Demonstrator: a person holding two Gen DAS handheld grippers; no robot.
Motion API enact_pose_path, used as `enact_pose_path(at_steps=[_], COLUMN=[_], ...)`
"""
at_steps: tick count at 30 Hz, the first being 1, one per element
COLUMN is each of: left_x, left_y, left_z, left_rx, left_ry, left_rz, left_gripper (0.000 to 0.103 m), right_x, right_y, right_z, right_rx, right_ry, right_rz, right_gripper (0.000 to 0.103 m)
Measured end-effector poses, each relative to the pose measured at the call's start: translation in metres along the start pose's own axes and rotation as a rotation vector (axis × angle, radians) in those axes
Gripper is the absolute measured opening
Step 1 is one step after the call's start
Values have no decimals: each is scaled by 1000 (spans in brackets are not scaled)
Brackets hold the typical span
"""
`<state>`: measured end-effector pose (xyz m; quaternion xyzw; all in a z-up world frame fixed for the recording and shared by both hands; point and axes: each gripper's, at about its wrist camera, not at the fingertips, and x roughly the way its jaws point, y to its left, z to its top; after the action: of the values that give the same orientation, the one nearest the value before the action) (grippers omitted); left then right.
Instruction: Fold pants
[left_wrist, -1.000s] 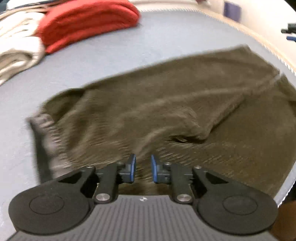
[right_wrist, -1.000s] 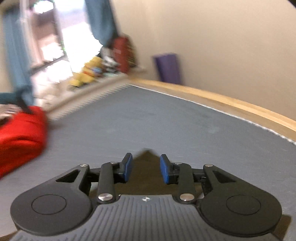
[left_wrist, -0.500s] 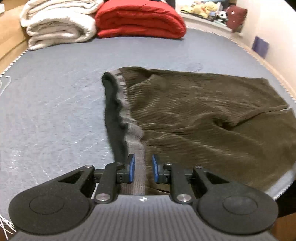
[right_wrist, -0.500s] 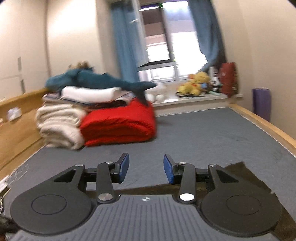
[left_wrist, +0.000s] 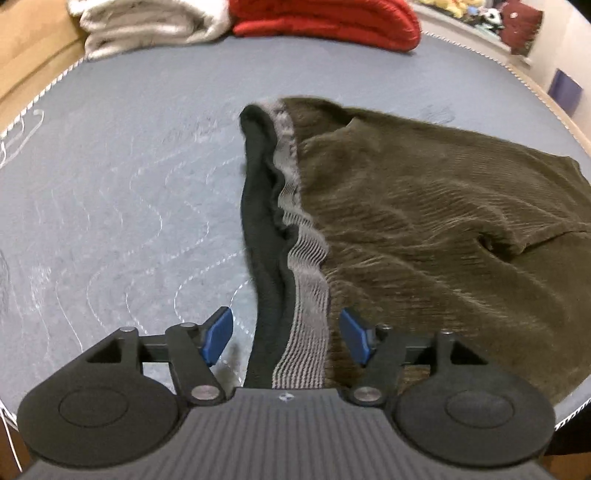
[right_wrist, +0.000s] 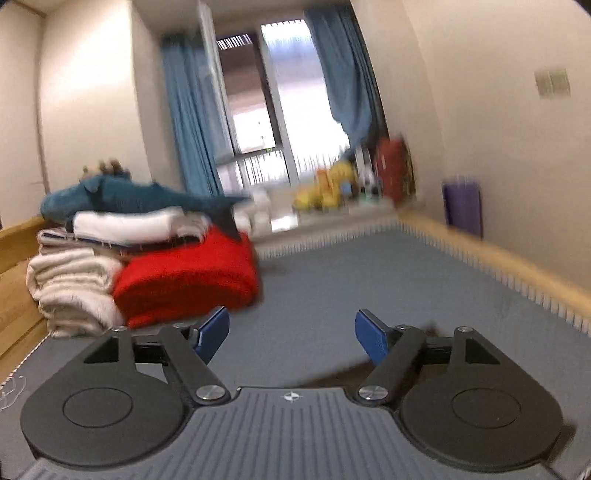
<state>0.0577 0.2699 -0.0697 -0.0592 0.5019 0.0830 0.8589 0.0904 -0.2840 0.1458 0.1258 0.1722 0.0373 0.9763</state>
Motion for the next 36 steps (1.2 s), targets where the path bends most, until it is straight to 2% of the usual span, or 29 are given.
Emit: enact_pose_path(at_steps=[3,5,8,9,10,11,12,14,17,19,21,22,23,24,25,26,28,29,31,33,34,36], left_x=[12,19,25,26,26,26,25,19,-1,-14,-15,-10,-3,2,5,-1,-23,-35,-41,-34,-26,-2], left_y=[5,6,5,6,6,6,5,4,13,28,38,37,32,27,22,22,18,10,-10,-34,-43,-56], left_z=[-1,-4,-8,-9,-10,-11,-12,-13,-16,-21,-27,-31,-34,-37,-38,-35,-27,-24,-21,-23,-25,-32], left_rx=[-30,-40,-27,-30,-33,-29,-12,16,5,-47,-82,-69,-24,34,72,55,13,30,92,184,230,298], left_ry=[73,126,161,169,171,171,163,141,70,30,66,98,136,157,167,131,2,-69,-115,-75,-35,104], left_rz=[12,5,13,-1,-21,-37,-31,-17,-25,-24,-33,-15,63,181,254,221,94,46,-20,-85,-89,-50], left_gripper=[71,72,71,68,57,52,48,31,22,19,15,10,6,6,7,8,12,15,22,25,26,27], right_x=[23,35,45,47,54,61,67,70,76,81,80,81,81,79,79,80,81,81,82,83,83,85], right_y=[-12,-8,-4,-6,-5,-4,-4,-1,9,8,2,2,2,0,2,3,4,4,5,3,1,-2], right_z=[-33,-64,-117,-132,-143,-149,-150,-151,-153,-153,-155,-156,-157,-158,-159,-161,-162,-163,-163,-165,-166,-169], right_rx=[-20,-144,-294,-309,-313,-296,-258,-247,-315,-281,-241,-235,-235,-237,-240,-242,-247,-250,-256,-262,-264,-261], right_ry=[133,162,183,202,260,310,327,299,256,275,293,298,301,301,305,309,314,315,319,326,333,351], right_rz=[-57,-98,-66,-47,-33,-31,-15,19,-3,-6,-9,-12,-15,-15,-11,-5,2,5,8,8,7,1], right_gripper=[77,77,77,77,75,75,74,74,74,74,74,74,74,74,74,74,74,74,74,74,74,74])
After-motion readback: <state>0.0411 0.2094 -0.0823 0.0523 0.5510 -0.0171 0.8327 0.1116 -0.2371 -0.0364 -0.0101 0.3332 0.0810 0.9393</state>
